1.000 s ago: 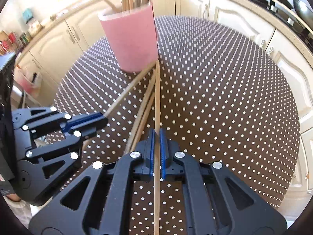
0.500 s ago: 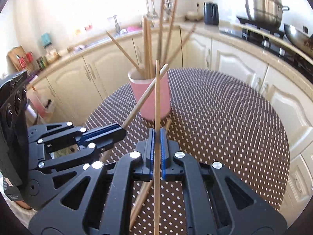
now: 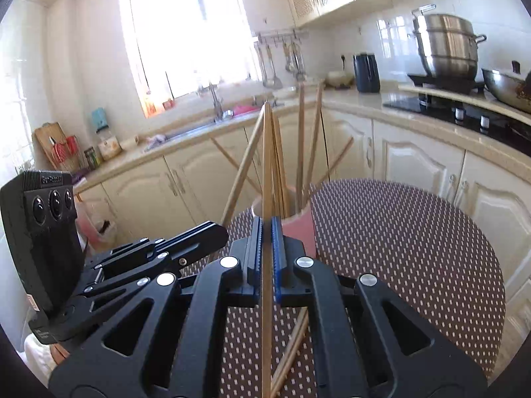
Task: Organize utensils
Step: 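Carry both upright chopsticks above the pink cup and lower them in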
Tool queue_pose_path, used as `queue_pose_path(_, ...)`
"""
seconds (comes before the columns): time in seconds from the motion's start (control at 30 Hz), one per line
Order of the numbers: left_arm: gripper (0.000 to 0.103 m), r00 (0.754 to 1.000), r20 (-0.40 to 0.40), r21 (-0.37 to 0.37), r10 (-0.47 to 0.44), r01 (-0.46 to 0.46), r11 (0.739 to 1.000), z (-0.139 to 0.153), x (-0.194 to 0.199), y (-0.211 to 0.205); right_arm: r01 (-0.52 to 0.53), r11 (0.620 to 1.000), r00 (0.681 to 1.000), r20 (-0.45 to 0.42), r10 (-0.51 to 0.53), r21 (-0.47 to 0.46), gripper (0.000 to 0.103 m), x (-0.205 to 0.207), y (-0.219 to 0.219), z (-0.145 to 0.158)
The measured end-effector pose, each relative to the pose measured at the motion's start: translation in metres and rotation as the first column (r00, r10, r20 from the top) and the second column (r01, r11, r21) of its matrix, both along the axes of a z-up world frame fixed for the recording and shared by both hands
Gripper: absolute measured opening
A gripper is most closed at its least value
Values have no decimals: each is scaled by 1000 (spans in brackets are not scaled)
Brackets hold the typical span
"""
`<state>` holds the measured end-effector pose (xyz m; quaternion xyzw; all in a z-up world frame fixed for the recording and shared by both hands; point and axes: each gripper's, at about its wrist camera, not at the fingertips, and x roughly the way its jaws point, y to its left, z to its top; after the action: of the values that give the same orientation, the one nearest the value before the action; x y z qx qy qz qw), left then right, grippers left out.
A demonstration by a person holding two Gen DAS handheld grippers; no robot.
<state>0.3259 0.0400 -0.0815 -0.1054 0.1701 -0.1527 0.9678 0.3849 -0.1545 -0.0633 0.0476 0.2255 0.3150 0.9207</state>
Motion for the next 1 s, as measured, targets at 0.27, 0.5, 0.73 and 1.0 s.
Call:
queue_pose_path(0.27, 6, 970, 218, -107, 107, -86, 991, 22, 19, 14, -11, 994, 986, 167, -7, 110, 6, 24, 20, 16)
queue_pose_path(0.5, 6, 930, 314, -165, 191, -145, 976, 20, 52, 26, -33, 988, 958, 287, -12, 151, 6, 52, 46, 17)
queue_pose_path(0.73, 6, 912, 335, -203, 235, -174, 964, 14, 83, 39, -39, 983, 925, 379, -34, 182, 6, 75, 62, 11)
queue_pose_path(1.0, 6, 897, 324, -264, 302, -221, 939, 3, 111, 53, -35, 978, 915, 400, -52, 207, 6, 91, 61, -5)
